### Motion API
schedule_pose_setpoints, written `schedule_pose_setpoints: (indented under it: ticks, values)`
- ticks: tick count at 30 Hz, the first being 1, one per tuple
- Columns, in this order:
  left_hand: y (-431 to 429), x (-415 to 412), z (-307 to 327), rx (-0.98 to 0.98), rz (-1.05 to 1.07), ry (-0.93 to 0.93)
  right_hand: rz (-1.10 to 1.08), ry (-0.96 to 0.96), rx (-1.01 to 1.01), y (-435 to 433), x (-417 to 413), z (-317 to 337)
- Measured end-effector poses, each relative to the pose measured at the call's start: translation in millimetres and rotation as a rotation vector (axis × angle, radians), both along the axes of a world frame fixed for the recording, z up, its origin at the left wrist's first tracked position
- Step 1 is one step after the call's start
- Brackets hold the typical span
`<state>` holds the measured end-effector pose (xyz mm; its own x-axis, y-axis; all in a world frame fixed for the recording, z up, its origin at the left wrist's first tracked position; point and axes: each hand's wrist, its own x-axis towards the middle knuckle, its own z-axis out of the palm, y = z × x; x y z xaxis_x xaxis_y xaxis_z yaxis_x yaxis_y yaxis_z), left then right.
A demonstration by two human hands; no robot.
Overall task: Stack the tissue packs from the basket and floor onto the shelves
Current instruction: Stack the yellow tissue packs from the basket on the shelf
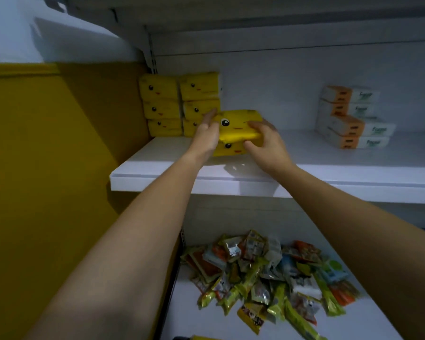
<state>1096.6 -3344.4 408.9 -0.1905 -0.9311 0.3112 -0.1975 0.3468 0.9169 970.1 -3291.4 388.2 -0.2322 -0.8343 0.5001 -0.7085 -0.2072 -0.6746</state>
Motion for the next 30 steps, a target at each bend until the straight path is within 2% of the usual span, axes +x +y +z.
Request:
schedule_pose_setpoints:
  ticks: [5, 11, 15, 19, 21, 26, 30]
  values:
    - [-31.6, -20.9, -5.1, 0.001, -0.038, 0.042, -0.015, 0.007, 0.014, -45.4, -23.6, -2.5]
    - [-77.3, -44.9, -12.6, 0.025, -0.126, -0.146, -0.074, -0.044, 0.074, -91.2, -48.2, -7.3]
    - [-103.4, -53.7, -24.1, -0.039, -0.018, -0.245, -0.093, -0.078, 0.127, -117.0, -53.5, -12.7]
    - [-120.7, -49.6, -37.0, -0.29, 0.283, -0.302, -0.124, -0.077, 0.115, -132.2, -50.1, -18.9]
    - [-125.7, -46.8, -38.9, -0.351, 0.368, -0.271, -0.178, -0.027, 0.08, -133.7, -49.5, -23.1]
    - [-123.9, -47.6, -39.0, -0.323, 0.249, -0.174, -0.224, -0.035, 0.073, -133.7, -51.1, -22.3]
    - [-123.2, -51.2, -40.1, -0.302, 0.258, -0.243, -0.18, -0.039, 0.079, -133.3, -50.9, -23.4]
